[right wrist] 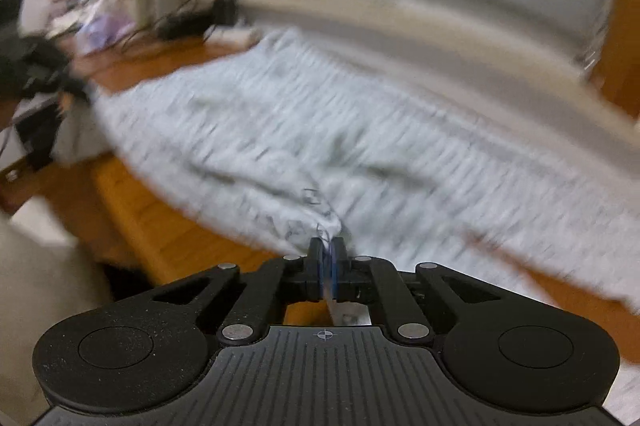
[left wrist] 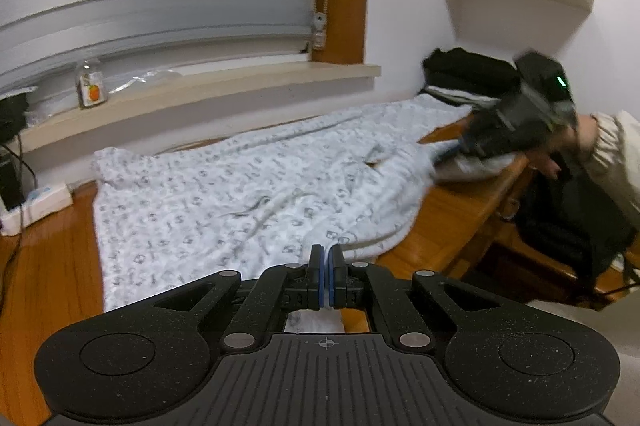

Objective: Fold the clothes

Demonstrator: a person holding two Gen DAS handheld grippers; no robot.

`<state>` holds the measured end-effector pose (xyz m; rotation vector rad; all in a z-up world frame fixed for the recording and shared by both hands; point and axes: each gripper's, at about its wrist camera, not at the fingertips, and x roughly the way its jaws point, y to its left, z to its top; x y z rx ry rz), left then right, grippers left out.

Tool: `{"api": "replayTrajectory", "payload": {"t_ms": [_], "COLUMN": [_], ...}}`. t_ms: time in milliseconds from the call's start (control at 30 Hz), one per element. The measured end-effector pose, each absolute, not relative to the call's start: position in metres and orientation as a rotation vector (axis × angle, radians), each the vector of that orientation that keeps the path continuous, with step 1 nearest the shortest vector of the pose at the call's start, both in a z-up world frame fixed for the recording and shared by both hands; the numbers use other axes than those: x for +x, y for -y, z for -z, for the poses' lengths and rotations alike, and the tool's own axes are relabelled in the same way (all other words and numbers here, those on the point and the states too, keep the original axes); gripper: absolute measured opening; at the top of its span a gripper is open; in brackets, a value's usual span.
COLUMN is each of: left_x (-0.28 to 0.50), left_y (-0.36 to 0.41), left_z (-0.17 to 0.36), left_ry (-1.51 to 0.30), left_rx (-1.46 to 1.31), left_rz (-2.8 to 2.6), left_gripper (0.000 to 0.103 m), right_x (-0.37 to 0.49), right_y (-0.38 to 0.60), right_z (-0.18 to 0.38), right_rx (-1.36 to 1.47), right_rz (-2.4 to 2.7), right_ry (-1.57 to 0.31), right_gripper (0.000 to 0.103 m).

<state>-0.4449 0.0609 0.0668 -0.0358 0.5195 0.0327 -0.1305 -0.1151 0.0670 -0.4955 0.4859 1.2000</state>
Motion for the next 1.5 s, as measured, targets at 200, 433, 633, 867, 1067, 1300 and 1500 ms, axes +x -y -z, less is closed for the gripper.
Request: {"api": "replayTrajectory", "payload": {"t_ms": [200,433,633,867,1067,1300,1500], "left_x": [-0.445,-0.449,-0.462,-0.449,-0.449,-0.438,-0.422], "left_y": [-0.051,-0.060,-0.091,-0.116,-0.140,-0.174,-0.142], "left_z": [-0.064,-0.062,-0.049,-0.024,-0.024,-0.027,-0.042], "left_ry": [-0.533,-0.536,-0.569,-0.639,-0.654,-0.702,-0.646], "left_rx": [-0.060,-0.070,-0.100,-0.114,-0.113,-0.056,-0.014], "left_rz": [0.079,0.000,-0.144,-0.223,-0.254,-0.355,-0.336], "left_gripper": [0.002,0.002,0.010,0.015,0.013,0.012,0.018], "right_x": [-0.096,-0.088,-0.096,-0.094,-0.087,-0.085,-0.082], "right_y": [0.085,0.064,0.093,0.130,0.177,0.222,0.246], "right_z": [-0.096,-0.080,-0.077,-0.059,-0.049,-0.040,-0.031], "right_rx": [-0.421,-0.444,-0.454,-0.469,-0.418,-0.368,-0.302], "right_rz": [-1.087,-1.055,-1.069,-1.034,-0.968,-0.895,-0.840], "right_ry": [-0.407,-0.423,-0.437,-0.493,-0.538,-0.554,-0.552], "right_gripper": [0.005,0.025,0.042,0.042,0.043,0.043,0.044]}}
